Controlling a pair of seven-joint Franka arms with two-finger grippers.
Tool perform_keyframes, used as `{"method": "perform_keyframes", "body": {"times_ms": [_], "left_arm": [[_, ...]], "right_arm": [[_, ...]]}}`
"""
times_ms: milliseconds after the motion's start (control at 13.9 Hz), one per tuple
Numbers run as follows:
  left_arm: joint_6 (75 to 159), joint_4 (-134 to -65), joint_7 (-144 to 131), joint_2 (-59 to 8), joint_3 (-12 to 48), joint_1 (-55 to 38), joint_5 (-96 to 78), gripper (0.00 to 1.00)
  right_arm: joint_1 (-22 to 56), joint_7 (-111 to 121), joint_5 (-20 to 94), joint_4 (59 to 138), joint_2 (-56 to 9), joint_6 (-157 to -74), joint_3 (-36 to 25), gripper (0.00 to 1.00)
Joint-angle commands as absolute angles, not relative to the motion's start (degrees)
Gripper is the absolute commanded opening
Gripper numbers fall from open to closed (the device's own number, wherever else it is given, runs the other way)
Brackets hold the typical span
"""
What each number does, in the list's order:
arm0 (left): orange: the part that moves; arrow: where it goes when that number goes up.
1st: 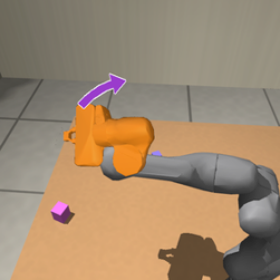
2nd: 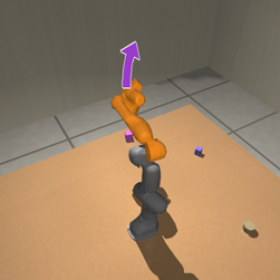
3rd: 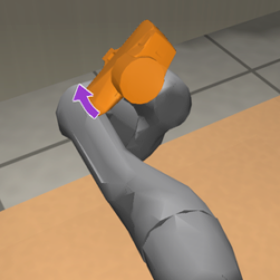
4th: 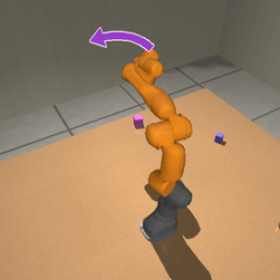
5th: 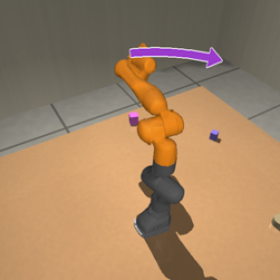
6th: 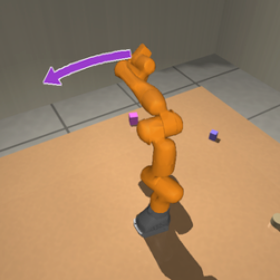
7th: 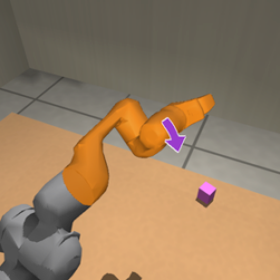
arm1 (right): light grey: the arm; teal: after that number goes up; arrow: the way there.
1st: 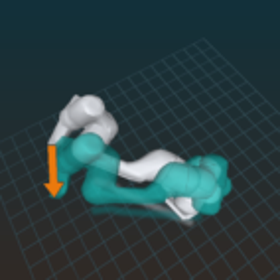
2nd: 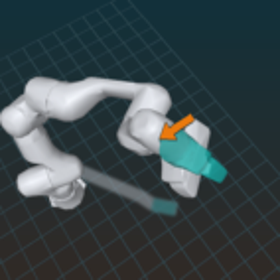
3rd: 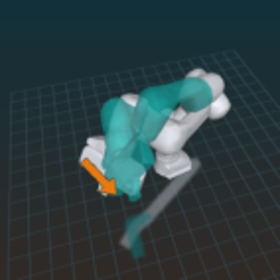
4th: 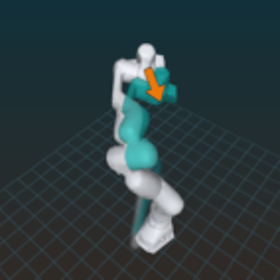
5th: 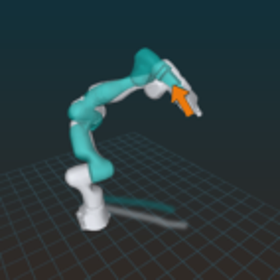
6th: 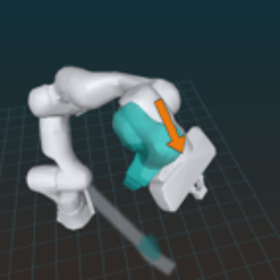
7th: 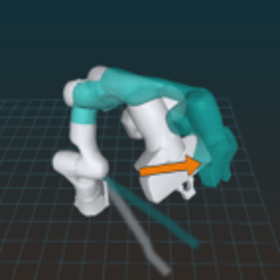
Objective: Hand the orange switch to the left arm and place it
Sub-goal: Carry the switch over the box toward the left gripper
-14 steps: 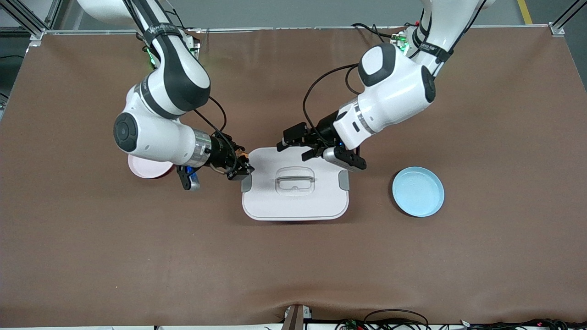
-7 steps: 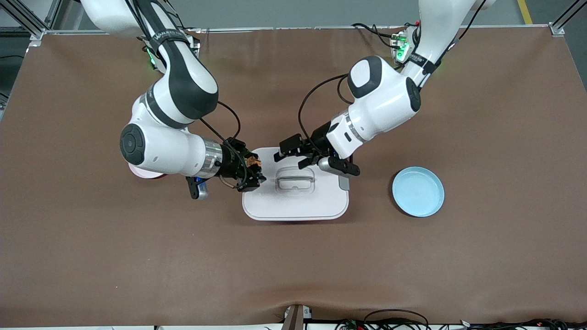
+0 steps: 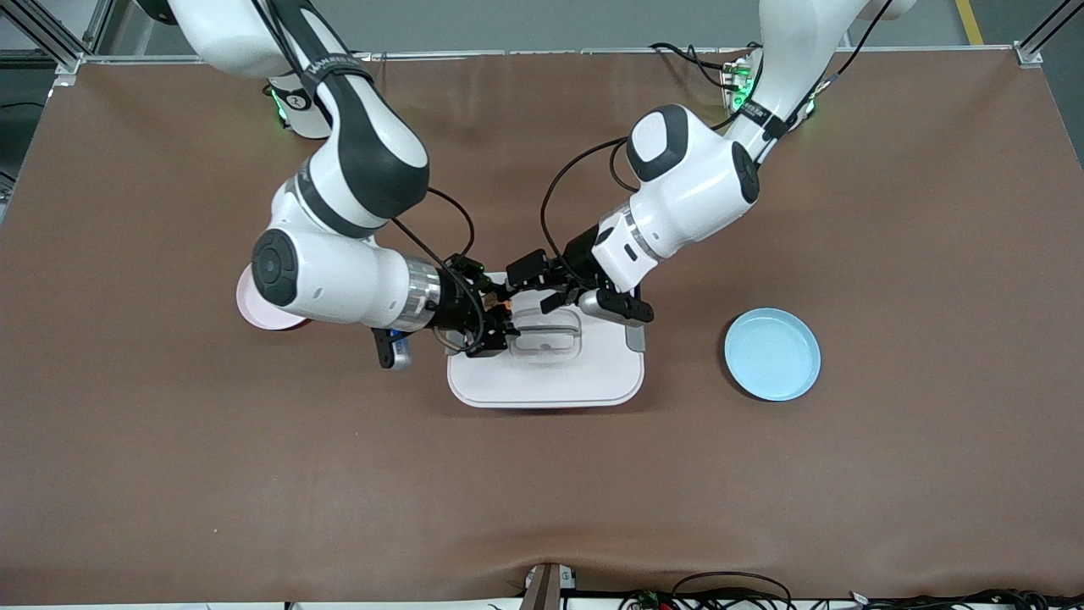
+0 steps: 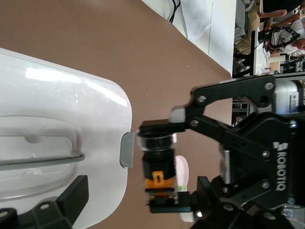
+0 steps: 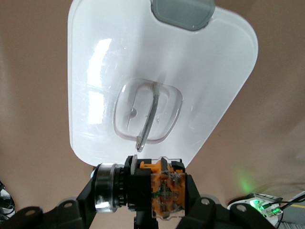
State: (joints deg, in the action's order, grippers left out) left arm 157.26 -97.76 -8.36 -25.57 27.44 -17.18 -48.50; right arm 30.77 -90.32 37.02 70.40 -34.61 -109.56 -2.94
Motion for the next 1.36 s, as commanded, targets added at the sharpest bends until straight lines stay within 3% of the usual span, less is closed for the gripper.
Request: {"method": "perform_keyframes", "body": {"times_ms": [0, 1293], "left_arm": [[158.1, -96.9, -8.3, -26.0, 27.5, -17.3, -49.7, 1.00], [160.1, -97.6, -7.3, -26.5, 27.5, -16.8, -49.6, 1.00]], "right_arm": [[32.2, -93.0, 37.8, 67.9, -36.4, -110.1, -3.5, 0.00], [33.5, -96.7, 38.1, 65.5, -36.5, -110.4, -3.3, 0.00]]}}
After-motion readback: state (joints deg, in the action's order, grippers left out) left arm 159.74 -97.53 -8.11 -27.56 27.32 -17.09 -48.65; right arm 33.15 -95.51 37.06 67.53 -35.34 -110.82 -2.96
